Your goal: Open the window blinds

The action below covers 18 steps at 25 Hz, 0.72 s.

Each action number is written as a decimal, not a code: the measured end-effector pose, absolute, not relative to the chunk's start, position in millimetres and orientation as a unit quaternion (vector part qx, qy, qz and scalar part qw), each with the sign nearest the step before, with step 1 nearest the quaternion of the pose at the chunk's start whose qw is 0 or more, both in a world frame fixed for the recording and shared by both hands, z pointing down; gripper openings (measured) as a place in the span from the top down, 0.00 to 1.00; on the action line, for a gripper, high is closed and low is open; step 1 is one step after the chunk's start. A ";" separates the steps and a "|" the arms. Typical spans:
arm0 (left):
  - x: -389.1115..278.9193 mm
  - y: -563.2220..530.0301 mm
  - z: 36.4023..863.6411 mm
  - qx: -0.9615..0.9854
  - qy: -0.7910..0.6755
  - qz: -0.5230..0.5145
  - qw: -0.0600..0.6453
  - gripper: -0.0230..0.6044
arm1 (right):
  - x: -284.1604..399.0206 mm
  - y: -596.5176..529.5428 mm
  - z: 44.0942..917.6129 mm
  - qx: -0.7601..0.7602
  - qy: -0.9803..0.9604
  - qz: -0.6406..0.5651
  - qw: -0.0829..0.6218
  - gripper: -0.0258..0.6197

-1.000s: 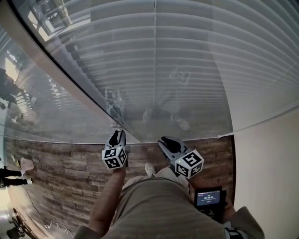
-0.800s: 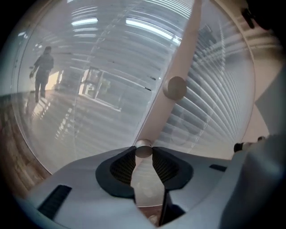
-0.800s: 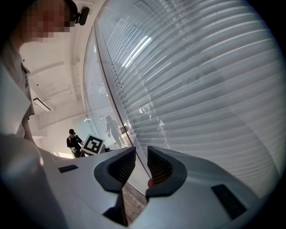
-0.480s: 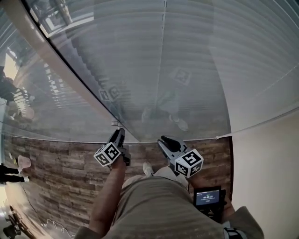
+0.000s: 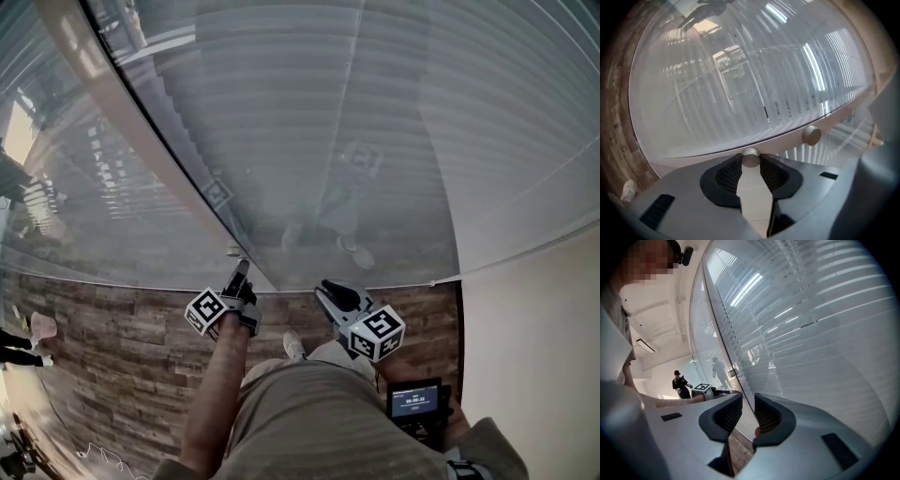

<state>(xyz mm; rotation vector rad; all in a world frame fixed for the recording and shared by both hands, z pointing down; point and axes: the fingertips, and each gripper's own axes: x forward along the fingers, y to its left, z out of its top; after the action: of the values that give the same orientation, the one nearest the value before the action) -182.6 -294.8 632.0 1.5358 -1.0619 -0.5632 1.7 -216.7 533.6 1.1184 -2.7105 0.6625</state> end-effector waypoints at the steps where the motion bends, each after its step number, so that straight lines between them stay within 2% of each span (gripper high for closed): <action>1: -181.4 -295.2 634.1 0.643 -0.439 -0.257 0.573 0.75 | 2.4 -216.9 535.1 0.371 -0.900 0.220 0.068 0.82; 13: -189.2 -301.8 643.2 0.558 -0.307 -0.384 0.669 0.75 | -13.3 -224.2 537.4 0.349 -0.909 0.210 0.087 0.82; 16: -194.6 -294.5 641.6 0.604 -0.334 -0.342 0.638 0.74 | -15.8 -220.7 533.0 0.344 -0.912 0.205 0.089 0.82; 18: -196.2 -291.8 642.8 0.667 -0.397 -0.252 0.578 0.66 | -13.4 -222.2 533.0 0.345 -0.912 0.204 0.091 0.82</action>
<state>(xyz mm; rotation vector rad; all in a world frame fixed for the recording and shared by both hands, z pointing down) -196.2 -291.8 642.8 1.5594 -0.9292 -0.5887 -13.4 -222.2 533.0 1.0245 -2.7090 0.6076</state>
